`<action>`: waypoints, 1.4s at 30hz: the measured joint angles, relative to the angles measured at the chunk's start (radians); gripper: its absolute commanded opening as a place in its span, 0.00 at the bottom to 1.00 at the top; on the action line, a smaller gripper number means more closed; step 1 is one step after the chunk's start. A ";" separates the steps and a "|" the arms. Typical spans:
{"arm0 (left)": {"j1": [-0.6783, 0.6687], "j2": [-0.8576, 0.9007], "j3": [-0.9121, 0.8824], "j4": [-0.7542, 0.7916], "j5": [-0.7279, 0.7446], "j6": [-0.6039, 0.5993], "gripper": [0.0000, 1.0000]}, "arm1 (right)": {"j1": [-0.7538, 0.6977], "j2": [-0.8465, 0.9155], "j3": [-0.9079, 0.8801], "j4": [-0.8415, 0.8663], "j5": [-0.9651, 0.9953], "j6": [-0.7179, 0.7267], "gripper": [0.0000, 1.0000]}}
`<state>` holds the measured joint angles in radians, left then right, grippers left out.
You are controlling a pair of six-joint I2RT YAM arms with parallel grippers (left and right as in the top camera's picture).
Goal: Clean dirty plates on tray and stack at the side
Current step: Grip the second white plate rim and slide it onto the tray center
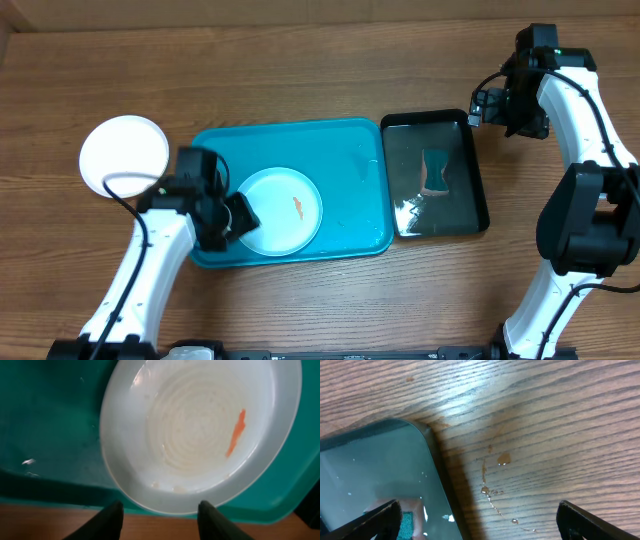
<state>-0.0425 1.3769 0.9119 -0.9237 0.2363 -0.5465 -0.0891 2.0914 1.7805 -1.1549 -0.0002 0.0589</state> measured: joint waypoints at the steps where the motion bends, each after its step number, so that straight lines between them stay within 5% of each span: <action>1: 0.000 0.000 0.039 -0.027 -0.023 0.008 0.40 | 0.000 0.000 0.000 0.000 0.000 0.000 1.00; 10: 0.000 0.011 0.095 -0.071 -0.144 0.050 0.33 | 0.000 0.000 0.000 0.000 0.000 0.000 1.00; 17: 0.000 0.113 -0.005 -0.004 -0.155 0.057 0.20 | 0.000 0.000 0.000 0.000 0.000 0.000 1.00; 31: -0.002 0.255 -0.013 0.023 -0.150 0.056 0.11 | 0.000 0.000 0.000 0.000 0.000 0.000 1.00; 42: -0.002 0.262 -0.016 0.172 0.011 0.047 0.04 | 0.000 0.000 0.000 0.000 0.000 0.000 1.00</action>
<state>-0.0444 1.6386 0.8963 -0.7521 0.2470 -0.4995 -0.0891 2.0914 1.7805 -1.1553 -0.0006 0.0589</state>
